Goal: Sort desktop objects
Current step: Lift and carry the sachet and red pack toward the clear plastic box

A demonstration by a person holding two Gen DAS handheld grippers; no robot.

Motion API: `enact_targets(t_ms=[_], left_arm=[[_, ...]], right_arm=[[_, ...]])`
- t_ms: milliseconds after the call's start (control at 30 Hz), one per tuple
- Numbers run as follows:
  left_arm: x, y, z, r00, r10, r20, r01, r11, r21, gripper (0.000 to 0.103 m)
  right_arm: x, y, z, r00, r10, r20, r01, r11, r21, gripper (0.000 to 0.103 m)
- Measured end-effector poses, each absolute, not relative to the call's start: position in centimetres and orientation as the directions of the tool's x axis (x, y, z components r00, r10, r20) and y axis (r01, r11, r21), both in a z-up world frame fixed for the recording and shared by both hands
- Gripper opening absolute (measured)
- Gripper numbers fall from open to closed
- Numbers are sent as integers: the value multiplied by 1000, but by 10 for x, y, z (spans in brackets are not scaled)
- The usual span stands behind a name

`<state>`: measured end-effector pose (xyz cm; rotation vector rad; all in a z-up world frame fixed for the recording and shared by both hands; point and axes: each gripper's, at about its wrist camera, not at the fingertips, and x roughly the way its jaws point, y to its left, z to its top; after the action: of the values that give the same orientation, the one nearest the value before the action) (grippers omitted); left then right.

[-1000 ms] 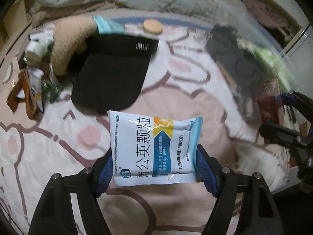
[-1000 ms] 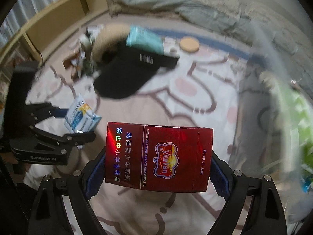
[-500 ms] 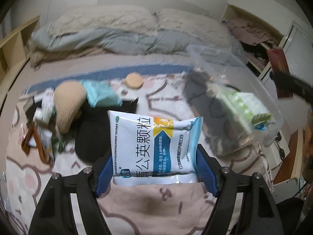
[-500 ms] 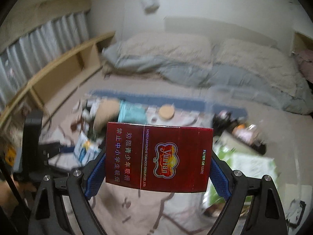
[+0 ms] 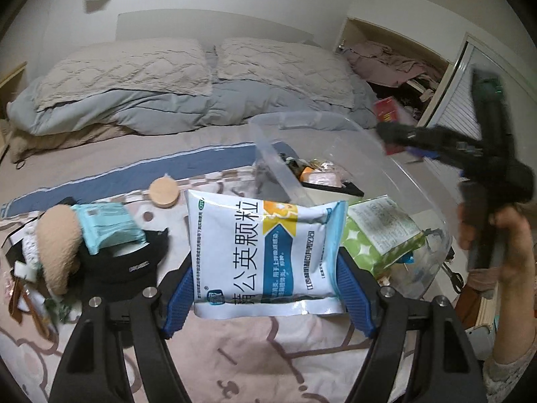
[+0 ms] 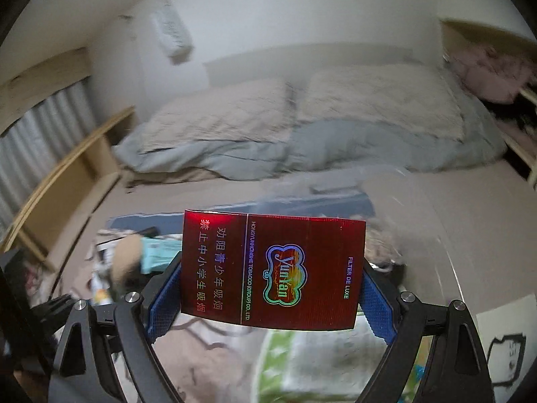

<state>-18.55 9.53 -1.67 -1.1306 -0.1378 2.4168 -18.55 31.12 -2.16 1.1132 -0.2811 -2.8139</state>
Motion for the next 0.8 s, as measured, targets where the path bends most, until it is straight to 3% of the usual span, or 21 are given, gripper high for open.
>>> enact_targets(t_ms=[233, 567, 800], left_arm=[[-203, 114, -19, -532, 474, -701, -391, -873, -293, 77], [-224, 120, -23, -529, 476, -703, -388, -872, -299, 77], [-237, 125, -24, -521, 494, -696, -395, -863, -317, 77]], right_arm=[[-221, 337, -54, -669, -127, -732, -64, -972, 227, 92], [-290, 338, -75, -571, -6, -821, -21, -1000, 22, 92], [-324, 328, -99, -520, -13, -854, 26, -1000, -1, 92]])
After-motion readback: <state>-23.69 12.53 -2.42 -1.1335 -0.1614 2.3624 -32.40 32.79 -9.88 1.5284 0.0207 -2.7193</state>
